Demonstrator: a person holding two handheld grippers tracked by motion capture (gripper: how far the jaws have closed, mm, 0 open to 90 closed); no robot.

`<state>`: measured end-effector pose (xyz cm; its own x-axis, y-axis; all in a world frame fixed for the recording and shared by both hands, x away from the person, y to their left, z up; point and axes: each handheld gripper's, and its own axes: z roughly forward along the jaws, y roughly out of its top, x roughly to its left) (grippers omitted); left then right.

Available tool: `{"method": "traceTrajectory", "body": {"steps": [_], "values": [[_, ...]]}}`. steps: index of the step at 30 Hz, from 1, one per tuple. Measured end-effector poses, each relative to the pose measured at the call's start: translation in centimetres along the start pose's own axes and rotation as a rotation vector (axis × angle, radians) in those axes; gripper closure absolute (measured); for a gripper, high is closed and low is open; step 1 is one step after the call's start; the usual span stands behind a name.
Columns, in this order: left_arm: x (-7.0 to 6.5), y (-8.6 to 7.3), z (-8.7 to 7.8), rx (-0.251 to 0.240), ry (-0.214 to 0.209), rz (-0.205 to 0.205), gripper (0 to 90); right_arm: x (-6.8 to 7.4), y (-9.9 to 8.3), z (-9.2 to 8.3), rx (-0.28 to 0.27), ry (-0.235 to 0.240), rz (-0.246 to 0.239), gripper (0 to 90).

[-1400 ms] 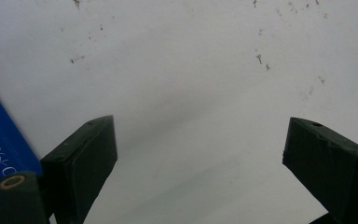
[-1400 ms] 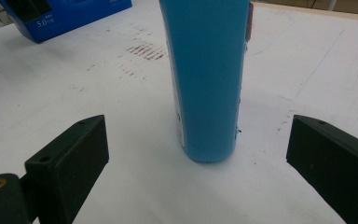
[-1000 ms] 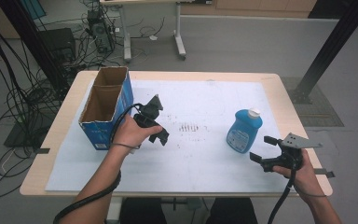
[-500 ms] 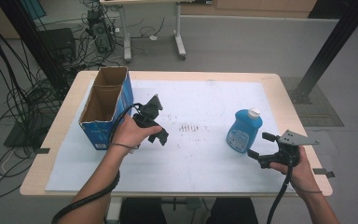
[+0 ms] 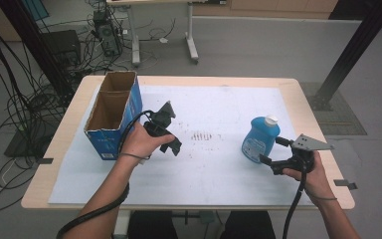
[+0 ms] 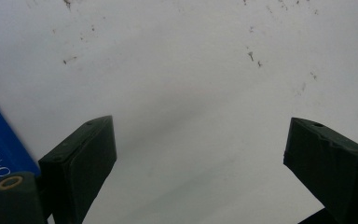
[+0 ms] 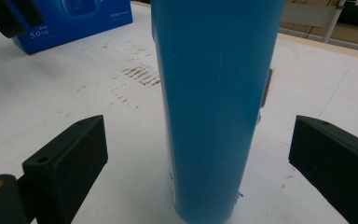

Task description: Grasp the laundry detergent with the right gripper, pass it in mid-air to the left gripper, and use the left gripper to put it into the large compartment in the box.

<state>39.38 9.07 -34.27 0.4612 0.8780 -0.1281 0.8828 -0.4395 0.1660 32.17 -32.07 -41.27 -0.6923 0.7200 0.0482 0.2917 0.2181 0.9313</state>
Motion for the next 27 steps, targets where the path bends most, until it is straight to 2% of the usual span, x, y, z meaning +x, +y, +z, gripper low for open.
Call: {"method": "traceTrajectory", "body": {"steps": [27], "values": [[-0.2,0.2,0.1,0.000,-0.011,0.008,9.6,0.0,0.1,2.4,-0.019,0.012,0.008,4.5]]}}
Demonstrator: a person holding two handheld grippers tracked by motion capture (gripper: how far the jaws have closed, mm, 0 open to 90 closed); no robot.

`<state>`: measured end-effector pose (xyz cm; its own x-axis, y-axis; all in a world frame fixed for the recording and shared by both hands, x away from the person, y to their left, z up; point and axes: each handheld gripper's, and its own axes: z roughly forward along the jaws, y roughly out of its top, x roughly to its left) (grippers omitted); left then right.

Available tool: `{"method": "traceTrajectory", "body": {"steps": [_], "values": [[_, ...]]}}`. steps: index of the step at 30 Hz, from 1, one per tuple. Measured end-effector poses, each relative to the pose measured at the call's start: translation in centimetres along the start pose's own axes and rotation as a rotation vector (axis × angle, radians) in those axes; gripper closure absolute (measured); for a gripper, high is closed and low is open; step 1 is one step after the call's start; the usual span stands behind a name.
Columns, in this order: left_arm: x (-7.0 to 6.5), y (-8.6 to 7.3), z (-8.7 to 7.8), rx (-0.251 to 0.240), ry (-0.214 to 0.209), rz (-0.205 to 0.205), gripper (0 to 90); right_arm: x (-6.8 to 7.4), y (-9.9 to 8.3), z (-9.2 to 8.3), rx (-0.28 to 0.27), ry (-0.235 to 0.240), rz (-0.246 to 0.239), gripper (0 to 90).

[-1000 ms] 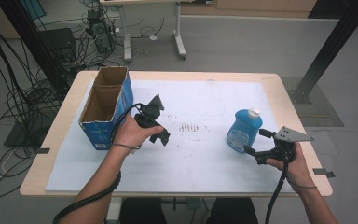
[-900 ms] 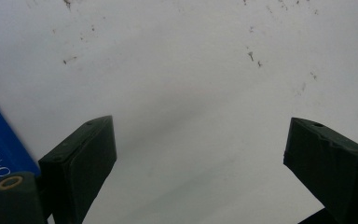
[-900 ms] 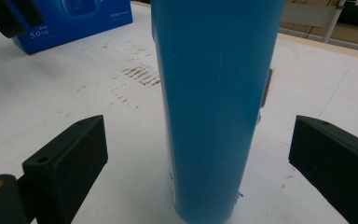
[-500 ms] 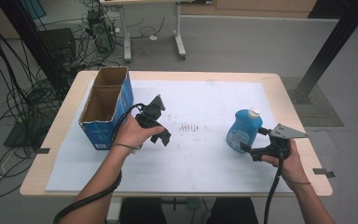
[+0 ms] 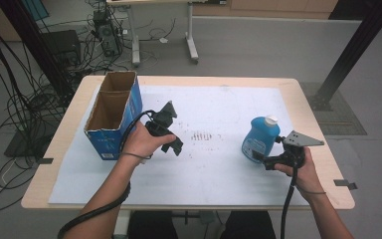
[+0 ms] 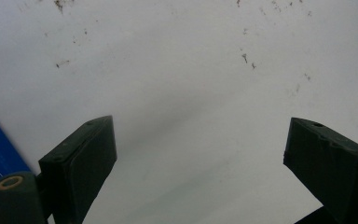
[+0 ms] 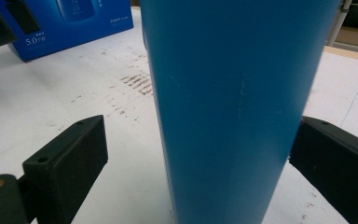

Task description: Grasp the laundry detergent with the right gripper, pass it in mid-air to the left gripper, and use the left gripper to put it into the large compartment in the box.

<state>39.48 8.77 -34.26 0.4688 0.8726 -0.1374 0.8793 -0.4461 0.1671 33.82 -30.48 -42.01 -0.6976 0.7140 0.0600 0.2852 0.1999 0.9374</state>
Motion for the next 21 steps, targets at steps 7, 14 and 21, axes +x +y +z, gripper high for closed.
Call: {"method": "traceTrajectory", "body": {"steps": [7,14,21], "values": [[0.0,0.0,0.0,0.000,-0.003,0.004,9.7,0.1,0.1,0.6,-0.002,0.007,0.000,4.5],[0.0,0.0,0.1,0.004,-0.004,0.004,9.7,0.3,0.1,1.1,-0.007,0.011,0.001,4.6],[0.1,-0.1,0.0,0.001,-0.003,0.006,9.7,0.2,0.1,1.1,-0.008,0.012,0.004,4.6]]}}
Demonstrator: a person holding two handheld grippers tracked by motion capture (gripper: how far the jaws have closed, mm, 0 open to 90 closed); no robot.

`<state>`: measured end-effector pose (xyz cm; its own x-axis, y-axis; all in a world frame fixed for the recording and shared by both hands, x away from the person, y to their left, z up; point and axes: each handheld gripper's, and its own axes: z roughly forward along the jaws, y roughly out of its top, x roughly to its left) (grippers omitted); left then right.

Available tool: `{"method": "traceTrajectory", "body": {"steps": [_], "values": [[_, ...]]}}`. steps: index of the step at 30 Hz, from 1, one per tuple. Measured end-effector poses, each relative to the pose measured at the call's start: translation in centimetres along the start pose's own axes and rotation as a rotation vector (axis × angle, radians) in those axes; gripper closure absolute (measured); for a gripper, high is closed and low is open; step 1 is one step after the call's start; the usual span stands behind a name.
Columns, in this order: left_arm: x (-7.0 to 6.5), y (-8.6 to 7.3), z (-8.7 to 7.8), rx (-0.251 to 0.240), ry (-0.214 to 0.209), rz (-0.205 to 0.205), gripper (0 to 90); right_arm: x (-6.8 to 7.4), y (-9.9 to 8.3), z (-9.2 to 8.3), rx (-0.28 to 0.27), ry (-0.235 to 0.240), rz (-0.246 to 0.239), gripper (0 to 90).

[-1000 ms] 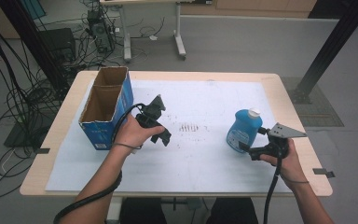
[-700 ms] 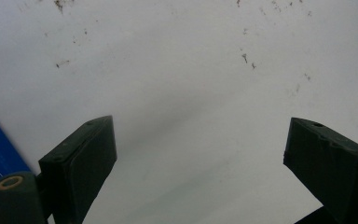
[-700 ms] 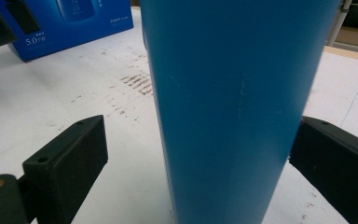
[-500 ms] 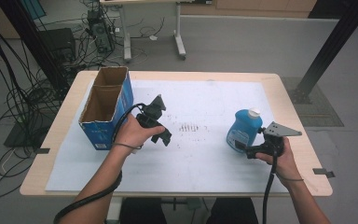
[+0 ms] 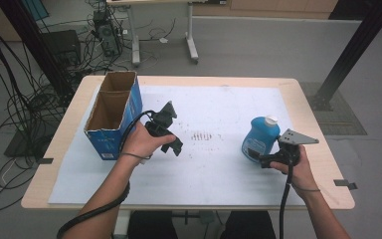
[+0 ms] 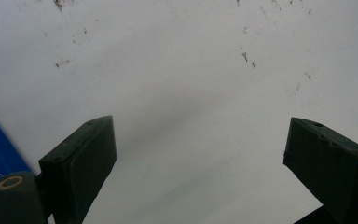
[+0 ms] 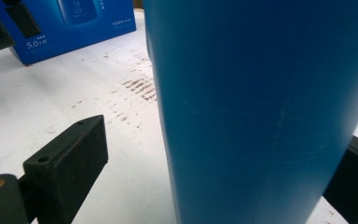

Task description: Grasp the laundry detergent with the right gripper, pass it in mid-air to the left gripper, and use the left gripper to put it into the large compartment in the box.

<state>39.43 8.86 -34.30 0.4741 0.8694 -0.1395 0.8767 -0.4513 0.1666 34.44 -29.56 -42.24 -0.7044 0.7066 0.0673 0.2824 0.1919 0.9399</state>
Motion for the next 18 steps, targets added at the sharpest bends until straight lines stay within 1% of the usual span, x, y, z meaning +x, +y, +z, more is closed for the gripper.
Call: {"method": "traceTrajectory", "body": {"steps": [11,12,18], "values": [[-0.23,-0.01,0.00,0.001,0.004,0.003,9.7,0.07,0.13,-0.01,-0.002,0.000,-0.006,4.7],[-0.21,-0.01,-0.04,0.004,0.004,0.009,9.8,0.07,0.12,-0.03,-0.003,0.001,-0.005,4.9],[-0.26,-0.04,-0.02,0.002,0.005,0.005,9.8,0.09,0.13,-0.08,-0.003,0.001,-0.006,4.8]]}}
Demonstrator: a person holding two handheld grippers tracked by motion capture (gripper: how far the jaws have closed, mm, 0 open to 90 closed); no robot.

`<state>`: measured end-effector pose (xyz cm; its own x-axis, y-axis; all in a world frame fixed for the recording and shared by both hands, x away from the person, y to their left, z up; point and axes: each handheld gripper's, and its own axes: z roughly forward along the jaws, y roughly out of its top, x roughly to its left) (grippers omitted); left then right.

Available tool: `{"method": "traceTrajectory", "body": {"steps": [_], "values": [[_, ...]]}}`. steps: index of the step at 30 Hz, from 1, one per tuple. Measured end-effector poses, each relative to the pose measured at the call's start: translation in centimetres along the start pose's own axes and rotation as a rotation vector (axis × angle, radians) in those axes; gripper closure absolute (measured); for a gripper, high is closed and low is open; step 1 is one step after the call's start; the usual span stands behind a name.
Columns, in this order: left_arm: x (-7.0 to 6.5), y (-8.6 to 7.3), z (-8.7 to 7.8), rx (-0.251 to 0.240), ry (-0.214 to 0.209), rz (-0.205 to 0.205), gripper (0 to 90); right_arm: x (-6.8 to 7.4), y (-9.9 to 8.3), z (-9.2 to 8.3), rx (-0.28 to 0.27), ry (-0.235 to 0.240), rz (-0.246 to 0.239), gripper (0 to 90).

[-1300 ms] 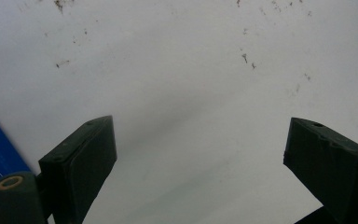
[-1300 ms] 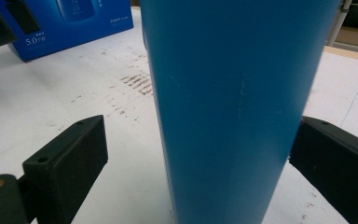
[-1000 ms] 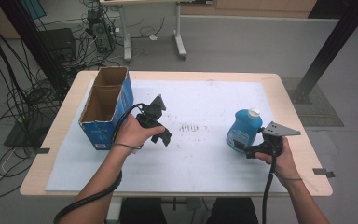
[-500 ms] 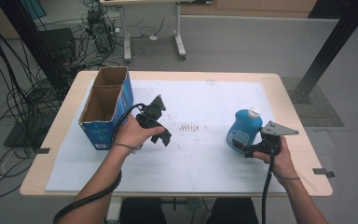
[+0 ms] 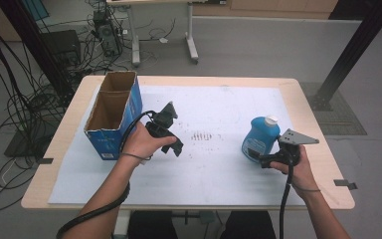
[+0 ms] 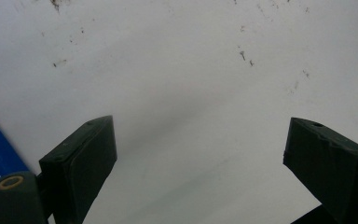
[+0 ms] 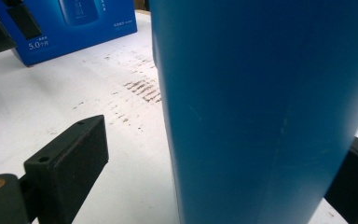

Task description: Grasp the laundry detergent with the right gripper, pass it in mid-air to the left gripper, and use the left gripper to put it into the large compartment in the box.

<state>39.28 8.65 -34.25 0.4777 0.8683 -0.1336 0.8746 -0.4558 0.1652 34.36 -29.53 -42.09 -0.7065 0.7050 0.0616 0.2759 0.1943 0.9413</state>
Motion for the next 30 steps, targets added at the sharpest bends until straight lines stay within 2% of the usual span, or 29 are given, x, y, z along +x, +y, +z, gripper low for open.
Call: {"method": "traceTrajectory", "body": {"steps": [30], "values": [[0.05,0.12,-0.12,-0.004,0.011,0.001,10.0,-0.01,0.02,-0.04,-0.001,0.001,0.003,4.9]]}}
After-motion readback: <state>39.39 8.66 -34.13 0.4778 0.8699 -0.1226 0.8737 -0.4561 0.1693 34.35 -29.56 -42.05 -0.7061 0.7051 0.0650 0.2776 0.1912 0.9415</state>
